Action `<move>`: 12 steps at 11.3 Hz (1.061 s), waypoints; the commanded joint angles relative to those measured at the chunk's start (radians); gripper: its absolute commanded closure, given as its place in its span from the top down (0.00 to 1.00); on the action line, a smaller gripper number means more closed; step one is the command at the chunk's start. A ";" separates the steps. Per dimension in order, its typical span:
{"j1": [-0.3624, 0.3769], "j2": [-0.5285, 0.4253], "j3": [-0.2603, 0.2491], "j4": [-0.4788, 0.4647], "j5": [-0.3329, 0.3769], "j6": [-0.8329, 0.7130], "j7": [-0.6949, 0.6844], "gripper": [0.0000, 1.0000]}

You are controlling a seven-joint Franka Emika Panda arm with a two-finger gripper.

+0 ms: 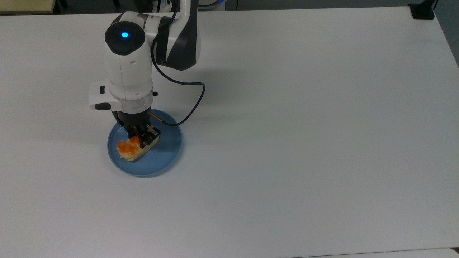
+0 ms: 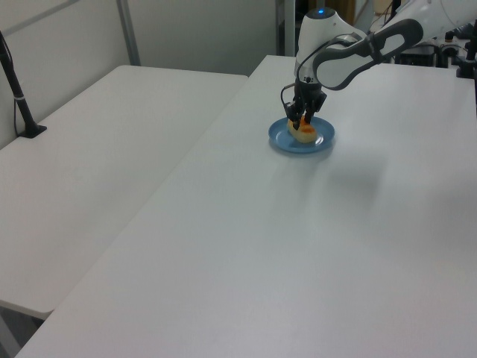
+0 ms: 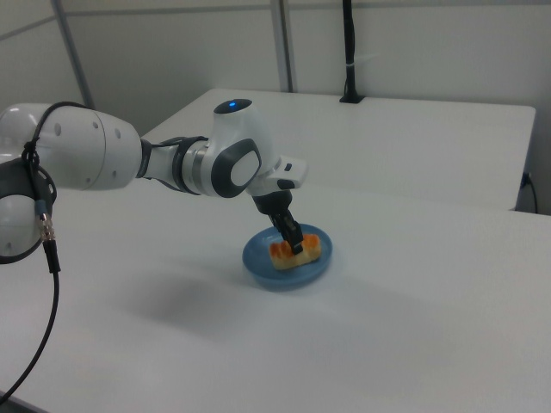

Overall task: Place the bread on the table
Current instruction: 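Lift the bread roll off the plate and carry it beside the plate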

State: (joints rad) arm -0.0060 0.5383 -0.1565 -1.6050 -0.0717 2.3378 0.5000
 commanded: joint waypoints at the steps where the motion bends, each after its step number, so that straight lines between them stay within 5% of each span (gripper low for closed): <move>1: 0.017 -0.014 -0.009 -0.004 -0.019 0.005 0.025 0.23; 5: 0.018 -0.066 -0.009 0.000 -0.007 -0.072 -0.047 0.20; 7: 0.001 -0.095 -0.026 0.005 0.007 -0.112 -0.198 0.20; 10: -0.011 -0.092 -0.177 0.033 0.171 -0.118 -0.525 0.20; 12: -0.052 -0.083 -0.215 0.039 0.199 -0.114 -0.743 0.20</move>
State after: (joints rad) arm -0.0314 0.4607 -0.3284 -1.5721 0.0825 2.2437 -0.0254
